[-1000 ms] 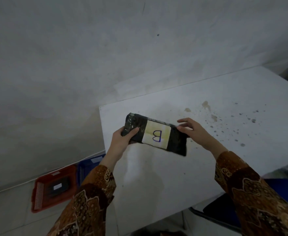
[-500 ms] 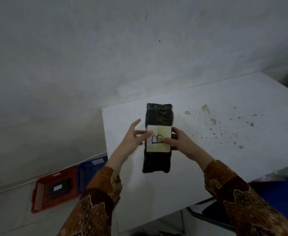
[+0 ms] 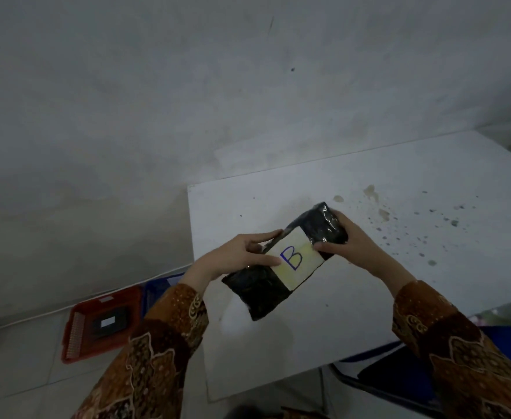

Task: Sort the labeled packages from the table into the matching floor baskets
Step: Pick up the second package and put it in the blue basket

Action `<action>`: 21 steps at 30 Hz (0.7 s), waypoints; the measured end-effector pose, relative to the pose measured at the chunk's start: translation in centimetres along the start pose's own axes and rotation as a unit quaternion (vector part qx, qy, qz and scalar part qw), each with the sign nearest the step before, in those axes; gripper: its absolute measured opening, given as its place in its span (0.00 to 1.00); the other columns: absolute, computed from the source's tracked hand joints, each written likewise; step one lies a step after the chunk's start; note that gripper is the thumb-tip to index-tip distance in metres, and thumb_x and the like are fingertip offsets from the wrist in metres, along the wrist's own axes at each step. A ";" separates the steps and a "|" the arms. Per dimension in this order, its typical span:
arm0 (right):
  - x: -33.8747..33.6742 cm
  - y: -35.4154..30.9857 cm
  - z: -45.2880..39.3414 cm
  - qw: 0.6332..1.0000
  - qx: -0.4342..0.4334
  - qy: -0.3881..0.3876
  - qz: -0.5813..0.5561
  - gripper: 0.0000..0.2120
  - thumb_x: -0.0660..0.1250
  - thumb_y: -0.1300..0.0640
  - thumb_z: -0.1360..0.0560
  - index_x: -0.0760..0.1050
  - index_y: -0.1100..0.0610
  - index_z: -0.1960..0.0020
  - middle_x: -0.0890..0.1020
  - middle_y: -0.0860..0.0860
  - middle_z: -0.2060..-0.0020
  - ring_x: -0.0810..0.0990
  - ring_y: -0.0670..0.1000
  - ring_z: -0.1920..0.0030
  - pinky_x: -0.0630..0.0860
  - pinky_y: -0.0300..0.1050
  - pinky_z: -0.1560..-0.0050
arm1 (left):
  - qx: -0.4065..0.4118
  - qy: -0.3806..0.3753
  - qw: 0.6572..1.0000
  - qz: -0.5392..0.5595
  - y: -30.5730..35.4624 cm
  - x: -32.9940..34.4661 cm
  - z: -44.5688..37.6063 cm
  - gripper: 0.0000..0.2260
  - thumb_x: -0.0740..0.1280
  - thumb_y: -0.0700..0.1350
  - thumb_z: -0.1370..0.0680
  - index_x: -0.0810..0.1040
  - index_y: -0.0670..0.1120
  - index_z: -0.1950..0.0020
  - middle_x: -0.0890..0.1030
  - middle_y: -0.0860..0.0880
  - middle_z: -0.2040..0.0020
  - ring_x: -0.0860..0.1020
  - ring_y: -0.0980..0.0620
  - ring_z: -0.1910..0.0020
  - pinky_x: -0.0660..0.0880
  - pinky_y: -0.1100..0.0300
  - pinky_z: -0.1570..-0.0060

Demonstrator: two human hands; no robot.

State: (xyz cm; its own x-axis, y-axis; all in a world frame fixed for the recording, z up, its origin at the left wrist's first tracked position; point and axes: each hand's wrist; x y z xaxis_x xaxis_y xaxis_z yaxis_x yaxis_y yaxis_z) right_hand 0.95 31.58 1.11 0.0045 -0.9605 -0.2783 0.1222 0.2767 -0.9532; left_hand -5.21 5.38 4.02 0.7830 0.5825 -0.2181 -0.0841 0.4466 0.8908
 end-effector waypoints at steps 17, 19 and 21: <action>4.5 3.3 4.1 0.982 0.005 0.178 -0.056 0.36 0.70 0.55 0.27 0.57 0.41 0.26 0.73 0.44 0.36 0.75 0.49 0.38 0.79 0.49 0.43 | 0.032 0.207 0.819 0.534 -6.6 4.8 1.6 0.23 0.62 0.57 0.26 0.78 0.44 0.38 0.83 0.42 0.41 0.81 0.44 0.43 0.80 0.48 0.46; 6.1 4.0 4.3 0.983 0.011 0.173 -0.059 0.36 0.70 0.54 0.27 0.56 0.41 0.26 0.74 0.43 0.38 0.77 0.47 0.40 0.80 0.45 0.46 | 0.036 0.292 0.831 0.472 -7.7 5.5 2.6 0.21 0.66 0.52 0.28 0.77 0.45 0.38 0.84 0.45 0.43 0.82 0.47 0.45 0.80 0.52 0.48; 8.1 4.5 4.4 0.985 0.018 0.158 -0.065 0.35 0.70 0.53 0.28 0.57 0.39 0.27 0.74 0.38 0.41 0.77 0.38 0.43 0.80 0.34 0.53 | 0.020 0.374 0.843 0.386 -9.1 5.9 4.0 0.12 0.69 0.49 0.27 0.79 0.53 0.45 0.86 0.54 0.51 0.83 0.56 0.51 0.81 0.61 0.55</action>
State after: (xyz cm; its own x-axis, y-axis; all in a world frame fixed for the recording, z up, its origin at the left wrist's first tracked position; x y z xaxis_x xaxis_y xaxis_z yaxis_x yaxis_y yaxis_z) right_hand 5.91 24.92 -4.93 -0.3227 -0.9288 -0.1821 0.1364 0.1448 -0.9800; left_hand 2.62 2.02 -3.77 -0.1043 0.9609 0.2563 -0.3576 -0.2768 0.8919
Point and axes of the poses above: each hand's wrist, its own z-axis away from the middle knuckle, its own x-axis out of the palm, y = z × x
